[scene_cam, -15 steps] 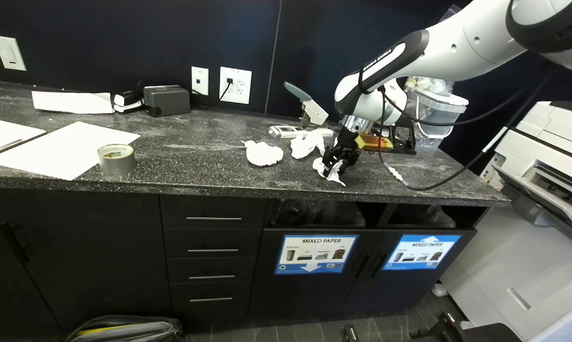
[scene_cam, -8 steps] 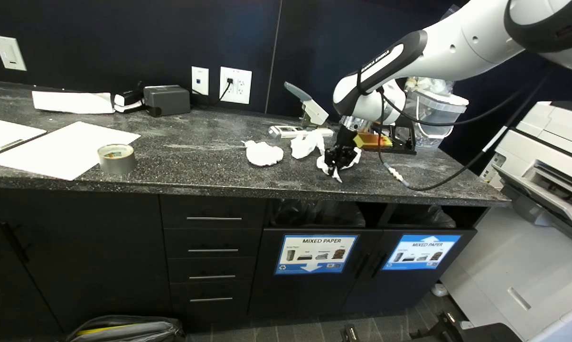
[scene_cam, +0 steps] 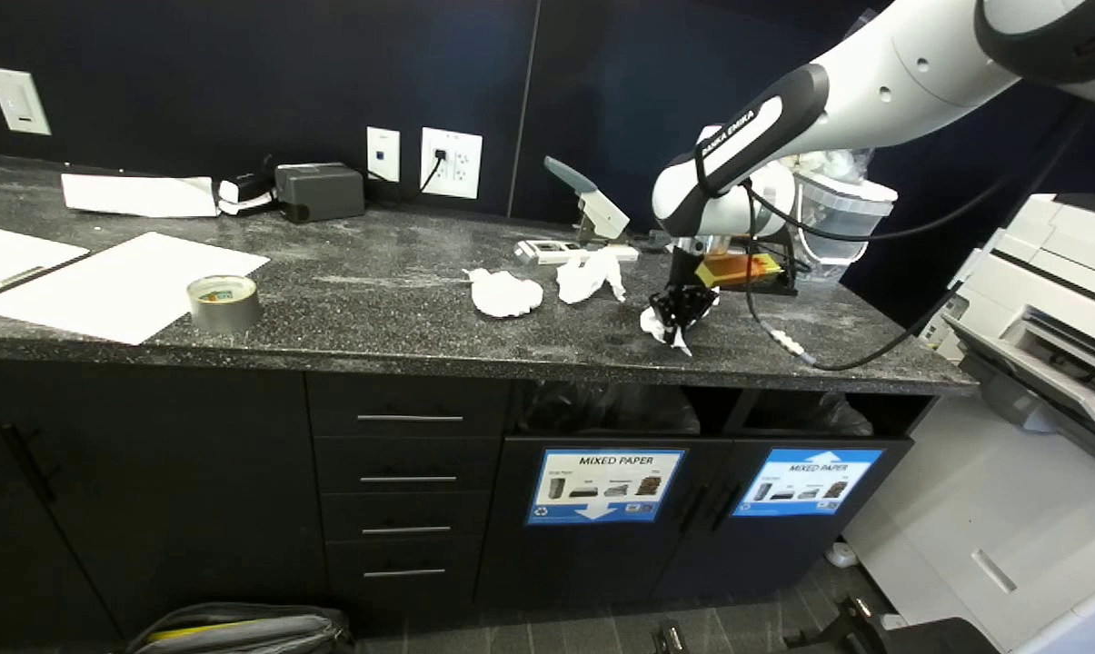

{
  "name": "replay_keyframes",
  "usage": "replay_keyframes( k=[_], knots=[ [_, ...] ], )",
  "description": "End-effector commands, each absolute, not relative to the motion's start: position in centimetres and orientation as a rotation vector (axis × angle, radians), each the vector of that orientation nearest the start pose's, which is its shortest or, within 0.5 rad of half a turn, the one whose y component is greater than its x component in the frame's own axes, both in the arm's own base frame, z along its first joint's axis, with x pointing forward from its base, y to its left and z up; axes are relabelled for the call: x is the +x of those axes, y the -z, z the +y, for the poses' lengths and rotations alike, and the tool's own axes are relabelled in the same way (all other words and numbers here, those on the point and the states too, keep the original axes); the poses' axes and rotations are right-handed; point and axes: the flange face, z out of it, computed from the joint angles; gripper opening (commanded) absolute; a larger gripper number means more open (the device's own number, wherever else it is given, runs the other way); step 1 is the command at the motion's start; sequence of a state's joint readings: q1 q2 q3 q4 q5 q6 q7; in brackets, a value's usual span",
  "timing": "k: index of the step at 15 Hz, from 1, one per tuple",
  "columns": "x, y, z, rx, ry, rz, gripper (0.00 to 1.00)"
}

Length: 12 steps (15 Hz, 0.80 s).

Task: Put the papers in the first bin

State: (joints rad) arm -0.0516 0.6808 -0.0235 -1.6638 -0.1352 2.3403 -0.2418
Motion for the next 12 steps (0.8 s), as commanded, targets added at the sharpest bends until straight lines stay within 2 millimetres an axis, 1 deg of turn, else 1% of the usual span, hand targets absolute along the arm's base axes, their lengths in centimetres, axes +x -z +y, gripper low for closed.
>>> replay_keyframes(
  k=[1, 2, 3, 4, 6, 7, 8, 9, 10, 11, 12],
  knots=[
    [64.3, -22.7, -8.1, -3.299, -0.09, -0.317, 0.17],
    [63.2, -23.0, -9.2, -3.306, -0.091, -0.281, 0.15],
    [62.1, -23.0, -10.1, -3.318, -0.088, -0.266, 0.16],
    [61.0, -23.5, -11.2, -3.314, -0.08, -0.241, 0.15],
    [58.4, -24.1, -13.4, -3.314, -0.059, -0.195, 0.15],
    [57.2, -24.5, -14.4, -3.313, -0.056, -0.166, 0.17],
    [55.8, -24.8, -15.6, -3.314, -0.055, -0.147, 0.16],
    [54.4, -24.9, -16.7, -3.314, -0.051, -0.136, 0.17],
    [53.0, -25.0, -17.9, -3.313, -0.052, -0.122, 0.15],
    [51.6, -25.3, -19.3, -3.305, -0.045, -0.101, 0.16],
    [50.2, -25.0, -20.4, -3.305, -0.048, -0.095, 0.15]
  ],
)
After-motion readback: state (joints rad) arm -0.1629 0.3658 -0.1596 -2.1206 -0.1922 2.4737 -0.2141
